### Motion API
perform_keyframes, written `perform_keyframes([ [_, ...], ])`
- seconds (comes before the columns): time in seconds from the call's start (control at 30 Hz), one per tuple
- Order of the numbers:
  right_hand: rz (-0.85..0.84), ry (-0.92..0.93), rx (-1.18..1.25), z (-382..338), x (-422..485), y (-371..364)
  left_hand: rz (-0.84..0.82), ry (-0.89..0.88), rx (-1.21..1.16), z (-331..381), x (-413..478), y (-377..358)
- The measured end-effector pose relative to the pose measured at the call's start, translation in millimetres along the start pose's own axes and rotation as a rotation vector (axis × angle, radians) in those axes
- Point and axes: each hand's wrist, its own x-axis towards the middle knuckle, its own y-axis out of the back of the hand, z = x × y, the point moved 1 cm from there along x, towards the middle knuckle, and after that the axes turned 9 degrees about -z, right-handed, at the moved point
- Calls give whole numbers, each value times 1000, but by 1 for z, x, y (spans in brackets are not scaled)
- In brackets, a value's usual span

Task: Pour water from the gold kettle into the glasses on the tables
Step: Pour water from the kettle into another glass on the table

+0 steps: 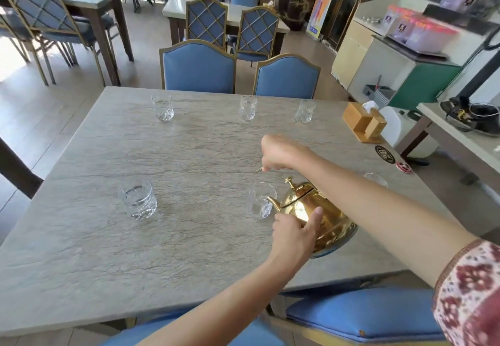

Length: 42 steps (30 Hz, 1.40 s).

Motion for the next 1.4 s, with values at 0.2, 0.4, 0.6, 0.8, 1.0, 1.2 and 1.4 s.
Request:
perform_keyframes([
  [0.2,-42,-19,-15,-3,7,2,10,6,3,9,-3,-1],
  [0.4,-45,-44,-11,-5,13,4,-3,0,80,7,5,-8],
  [0.6,-34,-12,20,0,6,8,8,5,64,17,-6,-5],
  [0.8,-26,-19,51,3,4,10,11,-1,138,23,-15,-3],
  [1.0,-34,-5,50,4,4,13,3,11,182,27,-18,-1],
  [1.2,-38,-7,58,7,5,12,8,21,186,28,-19,-1],
  [1.4,-28,-11,71,9,4,14,11,-5,203,32,-22,1],
])
